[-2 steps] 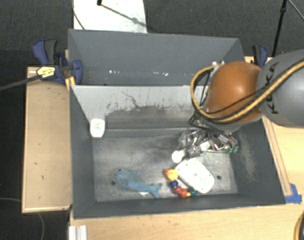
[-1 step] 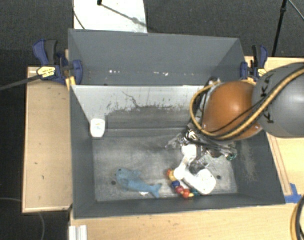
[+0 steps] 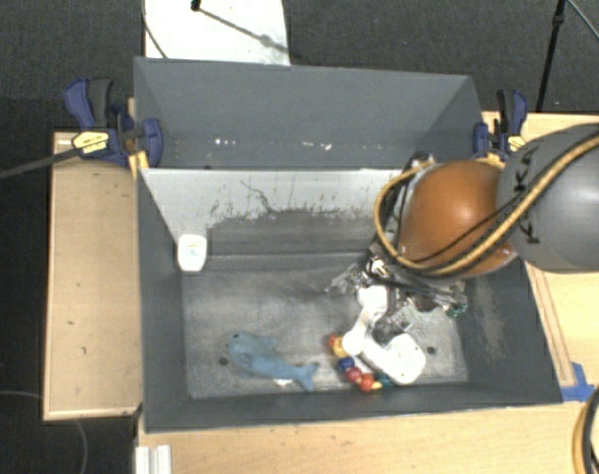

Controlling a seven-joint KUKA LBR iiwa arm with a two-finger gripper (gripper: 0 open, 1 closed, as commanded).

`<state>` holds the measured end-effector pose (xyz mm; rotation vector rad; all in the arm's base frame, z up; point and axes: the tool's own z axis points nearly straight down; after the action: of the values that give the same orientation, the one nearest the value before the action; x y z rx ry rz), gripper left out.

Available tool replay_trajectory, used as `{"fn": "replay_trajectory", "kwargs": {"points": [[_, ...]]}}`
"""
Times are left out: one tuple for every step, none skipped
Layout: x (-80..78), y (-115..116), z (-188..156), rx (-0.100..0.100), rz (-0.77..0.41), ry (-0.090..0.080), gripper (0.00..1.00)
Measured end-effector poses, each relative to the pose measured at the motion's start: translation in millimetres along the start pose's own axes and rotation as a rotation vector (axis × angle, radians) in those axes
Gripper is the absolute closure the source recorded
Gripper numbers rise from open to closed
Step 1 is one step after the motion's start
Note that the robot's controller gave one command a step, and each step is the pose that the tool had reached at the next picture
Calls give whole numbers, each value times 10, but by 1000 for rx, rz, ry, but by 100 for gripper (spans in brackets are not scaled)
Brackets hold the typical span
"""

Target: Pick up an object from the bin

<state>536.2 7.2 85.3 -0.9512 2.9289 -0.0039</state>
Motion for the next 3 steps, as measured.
{"fn": "replay_trajectory", "kwargs": {"points": [[-414,-16,56,-14,-16,51,0],[-749,-20,168,-20,-31,45,0],[-127,-88,127,-18,-37,46,100]]}}
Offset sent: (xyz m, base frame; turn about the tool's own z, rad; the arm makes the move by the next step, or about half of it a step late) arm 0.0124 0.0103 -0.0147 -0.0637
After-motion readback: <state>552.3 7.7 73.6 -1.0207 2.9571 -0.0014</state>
